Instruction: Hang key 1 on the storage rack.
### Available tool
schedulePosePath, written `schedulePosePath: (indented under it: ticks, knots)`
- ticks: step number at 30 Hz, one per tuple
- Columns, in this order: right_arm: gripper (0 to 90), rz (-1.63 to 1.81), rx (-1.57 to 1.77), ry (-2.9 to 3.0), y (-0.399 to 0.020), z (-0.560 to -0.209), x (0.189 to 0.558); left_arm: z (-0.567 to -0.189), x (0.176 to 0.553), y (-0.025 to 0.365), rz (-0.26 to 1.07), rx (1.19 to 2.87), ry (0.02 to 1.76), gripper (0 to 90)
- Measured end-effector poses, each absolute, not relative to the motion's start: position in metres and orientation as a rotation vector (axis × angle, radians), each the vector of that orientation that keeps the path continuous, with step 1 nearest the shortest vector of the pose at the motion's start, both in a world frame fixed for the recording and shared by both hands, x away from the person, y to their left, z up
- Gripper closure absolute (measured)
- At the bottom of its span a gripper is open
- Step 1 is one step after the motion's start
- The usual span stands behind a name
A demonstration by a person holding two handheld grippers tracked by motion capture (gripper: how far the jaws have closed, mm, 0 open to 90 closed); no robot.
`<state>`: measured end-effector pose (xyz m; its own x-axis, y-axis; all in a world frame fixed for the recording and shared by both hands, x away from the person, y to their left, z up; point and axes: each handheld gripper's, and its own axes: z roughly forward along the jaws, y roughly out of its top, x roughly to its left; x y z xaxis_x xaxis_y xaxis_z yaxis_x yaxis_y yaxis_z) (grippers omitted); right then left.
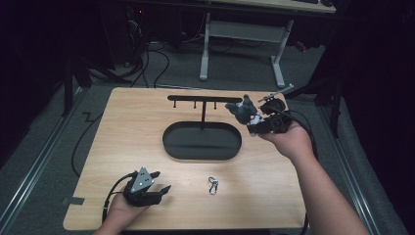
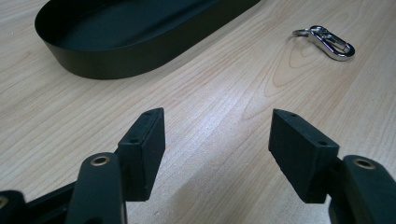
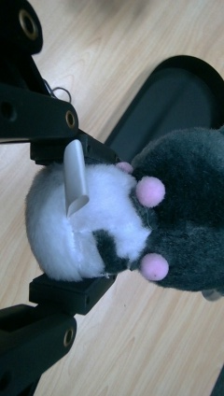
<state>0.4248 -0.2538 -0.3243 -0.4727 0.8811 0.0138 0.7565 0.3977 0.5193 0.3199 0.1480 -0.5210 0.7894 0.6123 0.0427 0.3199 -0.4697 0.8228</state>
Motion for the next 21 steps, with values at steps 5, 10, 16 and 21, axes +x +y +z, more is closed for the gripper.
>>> schedulePosePath:
  ticks: [5, 10, 16, 21]
  knots:
    - [47.8, 0.683, 1.484, 2.339, -0.266, -0.327, 0.428, -0.521, 0.320, 0.148, 0.418, 2.092, 0.691, 37.2]
    - [47.8, 0.679, 1.514, 2.323, -0.275, -0.334, 0.428, -0.522, 0.320, 0.147, 0.415, 2.092, 0.692, 37.2]
    - [47.8, 0.679, 1.547, 2.323, -0.280, -0.349, 0.427, -0.523, 0.322, 0.146, 0.411, 2.097, 0.686, 37.2]
    - [47.8, 0.685, 1.560, 2.323, -0.280, -0.365, 0.424, -0.523, 0.322, 0.144, 0.393, 2.081, 0.695, 37.2]
